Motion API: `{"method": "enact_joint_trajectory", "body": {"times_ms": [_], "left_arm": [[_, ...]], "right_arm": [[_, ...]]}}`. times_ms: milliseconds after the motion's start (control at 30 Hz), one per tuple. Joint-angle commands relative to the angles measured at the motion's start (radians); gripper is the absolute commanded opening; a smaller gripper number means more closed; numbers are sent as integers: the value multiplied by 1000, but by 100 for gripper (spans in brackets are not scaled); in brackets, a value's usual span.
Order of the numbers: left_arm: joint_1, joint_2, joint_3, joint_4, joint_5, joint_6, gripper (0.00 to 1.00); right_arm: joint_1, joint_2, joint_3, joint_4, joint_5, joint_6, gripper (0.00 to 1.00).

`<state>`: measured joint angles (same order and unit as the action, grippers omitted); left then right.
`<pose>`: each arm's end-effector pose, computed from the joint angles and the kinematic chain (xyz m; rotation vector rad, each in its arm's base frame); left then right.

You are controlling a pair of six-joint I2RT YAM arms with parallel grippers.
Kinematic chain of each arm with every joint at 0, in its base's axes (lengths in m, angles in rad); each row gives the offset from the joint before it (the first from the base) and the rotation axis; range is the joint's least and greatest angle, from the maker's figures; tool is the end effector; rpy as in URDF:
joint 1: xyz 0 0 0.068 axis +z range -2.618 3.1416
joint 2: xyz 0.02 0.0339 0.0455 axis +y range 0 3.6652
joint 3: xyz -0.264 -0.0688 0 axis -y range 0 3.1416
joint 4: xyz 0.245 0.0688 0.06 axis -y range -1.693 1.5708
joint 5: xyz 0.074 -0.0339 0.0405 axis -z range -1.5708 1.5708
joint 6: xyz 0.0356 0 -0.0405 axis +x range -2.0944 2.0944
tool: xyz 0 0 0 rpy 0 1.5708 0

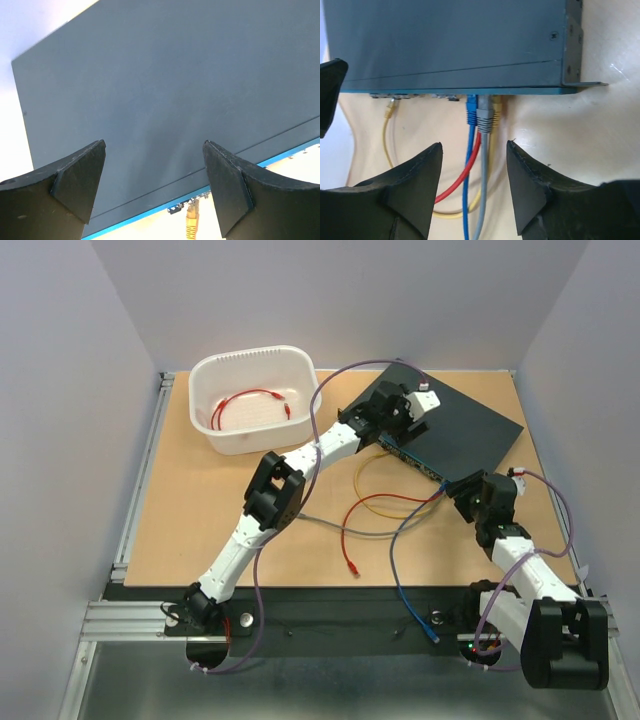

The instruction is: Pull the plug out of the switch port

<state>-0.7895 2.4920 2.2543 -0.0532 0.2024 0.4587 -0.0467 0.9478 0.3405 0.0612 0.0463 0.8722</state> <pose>0.4081 -0.4216 0.2426 1.2082 1.4357 -0.4167 0.1947 -0.0108 0.1805 0.9775 1.9126 0.4390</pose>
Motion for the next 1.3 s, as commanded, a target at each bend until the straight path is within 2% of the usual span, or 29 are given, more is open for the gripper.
{"method": "enact_joint_trajectory", "body": {"times_ms": [0, 267, 700, 900, 1067, 1200, 1267], "left_arm": [[7, 7, 45, 49, 22, -12, 90], [6, 25, 13, 75, 48, -49, 90], [6, 38, 16, 90, 45, -61, 90], [4, 39, 19, 93, 49, -65, 90], [4, 42, 24, 93, 51, -64, 90], [3, 44, 24, 93, 51, -65, 90], [3, 44, 24, 93, 52, -64, 90]], "right_arm": [[-8, 25, 19, 49, 44, -1, 58], [-8, 74, 49, 60, 78, -32, 48], [-8, 193, 77, 149, 56, -49, 44], [-8, 264, 66, 239, 32, -38, 34], [-8, 292, 72, 256, 33, -36, 35], [-8, 292, 60, 262, 64, -38, 22], [-8, 299, 57, 261, 69, -42, 20]]}}
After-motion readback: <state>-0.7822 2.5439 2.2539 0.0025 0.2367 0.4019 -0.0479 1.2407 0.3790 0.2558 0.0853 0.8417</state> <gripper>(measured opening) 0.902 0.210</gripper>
